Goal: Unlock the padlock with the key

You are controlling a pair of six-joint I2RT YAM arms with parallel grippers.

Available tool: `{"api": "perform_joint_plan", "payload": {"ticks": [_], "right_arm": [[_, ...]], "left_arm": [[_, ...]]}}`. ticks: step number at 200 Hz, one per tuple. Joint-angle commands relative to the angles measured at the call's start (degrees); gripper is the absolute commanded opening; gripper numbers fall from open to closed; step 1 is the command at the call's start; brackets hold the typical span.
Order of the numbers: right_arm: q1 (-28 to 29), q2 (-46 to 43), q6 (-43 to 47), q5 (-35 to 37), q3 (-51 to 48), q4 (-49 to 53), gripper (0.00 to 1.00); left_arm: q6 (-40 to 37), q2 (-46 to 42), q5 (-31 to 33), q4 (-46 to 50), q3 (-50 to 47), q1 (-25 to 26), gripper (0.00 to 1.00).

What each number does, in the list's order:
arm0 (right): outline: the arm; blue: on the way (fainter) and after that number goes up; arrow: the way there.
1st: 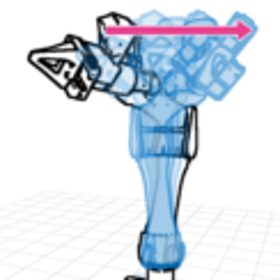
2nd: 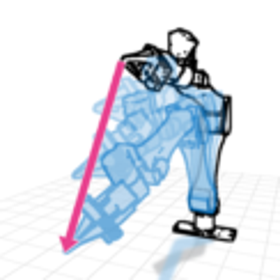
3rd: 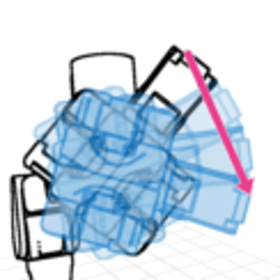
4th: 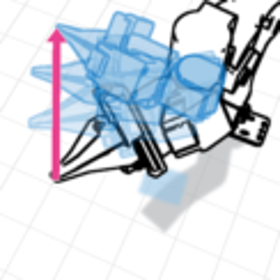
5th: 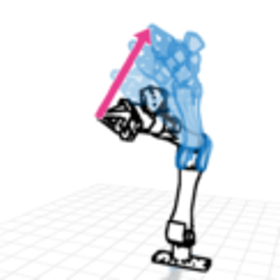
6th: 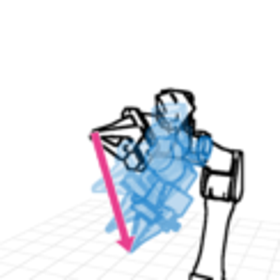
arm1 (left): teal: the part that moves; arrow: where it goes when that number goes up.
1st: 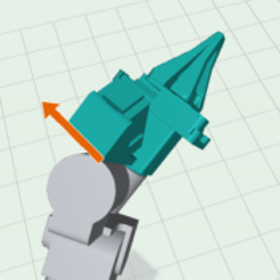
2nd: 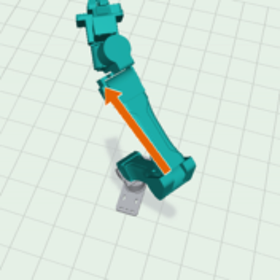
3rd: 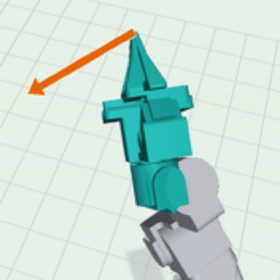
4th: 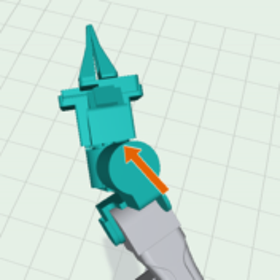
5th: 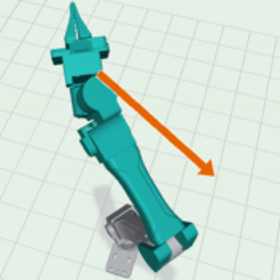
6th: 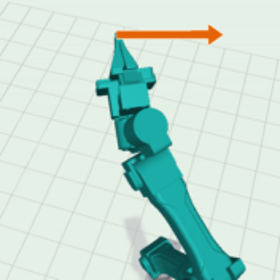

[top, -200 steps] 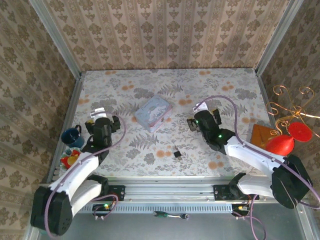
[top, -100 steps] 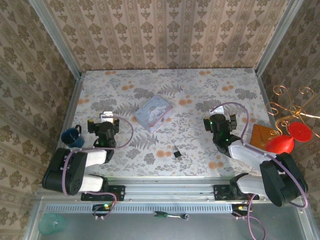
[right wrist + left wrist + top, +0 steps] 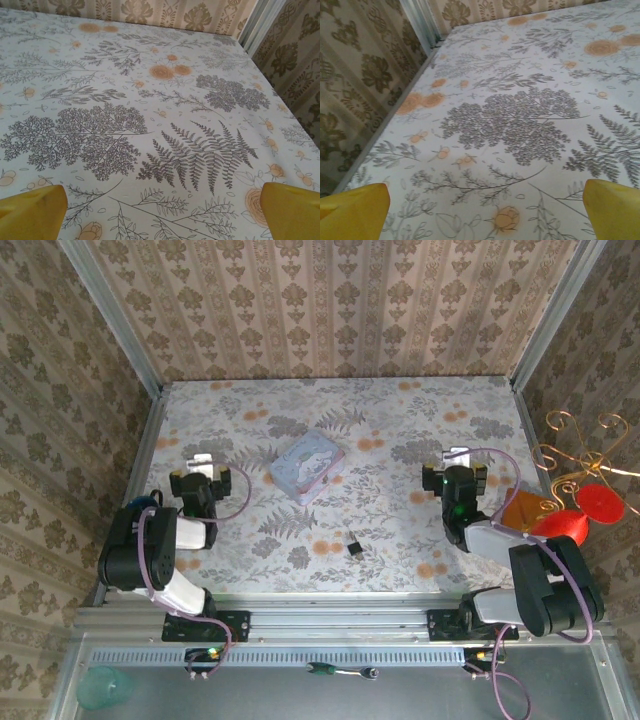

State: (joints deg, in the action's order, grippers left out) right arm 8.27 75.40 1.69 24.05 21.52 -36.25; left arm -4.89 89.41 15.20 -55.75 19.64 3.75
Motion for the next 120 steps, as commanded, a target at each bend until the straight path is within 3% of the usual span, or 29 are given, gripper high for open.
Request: {"api": "perform_joint_plan", "payload": {"ticks": [1, 120], "right_arm": [[-1.4, 0.2, -1.7, -5.7, -0.7, -6.4, 1.0], [-2.9, 8.6, -1.4, -11.5, -2.9, -18.7, 1.0]], "left_arm": [[2.1, 0.4, -2.4, -0.7, 1.4, -0.5, 1.0], [2.3, 0.1, -2.4, -0.2, 1.5, -0.5, 1.0]]}}
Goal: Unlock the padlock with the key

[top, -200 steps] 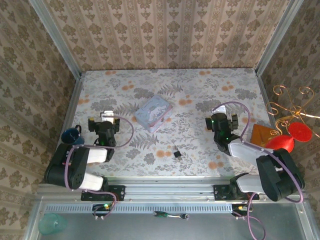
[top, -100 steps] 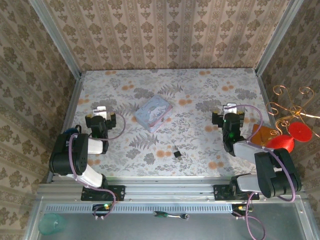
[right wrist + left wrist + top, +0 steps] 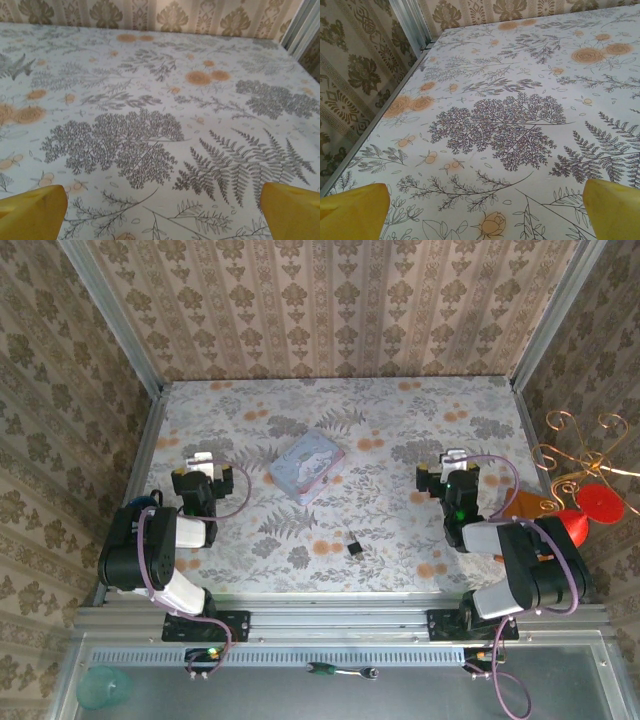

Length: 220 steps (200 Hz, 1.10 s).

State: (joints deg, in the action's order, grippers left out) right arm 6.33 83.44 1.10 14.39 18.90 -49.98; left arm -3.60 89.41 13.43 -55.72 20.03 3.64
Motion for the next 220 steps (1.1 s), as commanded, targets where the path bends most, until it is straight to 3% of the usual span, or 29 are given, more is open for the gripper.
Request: {"api": "perform_joint_plan", "payload": {"ticks": [1, 46, 109, 220], "right_arm": [[-1.0, 0.6, -0.8, -1.9, -0.3, -5.0, 1.0], [-1.8, 4.2, -0.4, -4.7, 0.5, -6.7, 1.0], [-2.2, 4.3, -3.8, 2.1, 3.0, -2.0, 1.0], [-2.4, 4.3, -4.1, 1.9, 3.3, -1.4, 1.0]], "left_arm": [[1.0, 0.1, -0.7, -0.3, 1.1, -0.4, 1.0], [0.9, 0.1, -0.6, -0.3, 1.1, -0.4, 1.0], [0.9, 0.1, -0.6, -0.4, 1.1, -0.3, 1.0], [0.2, 0.3, 0.0, -0.9, 0.8, 0.3, 1.0]]}}
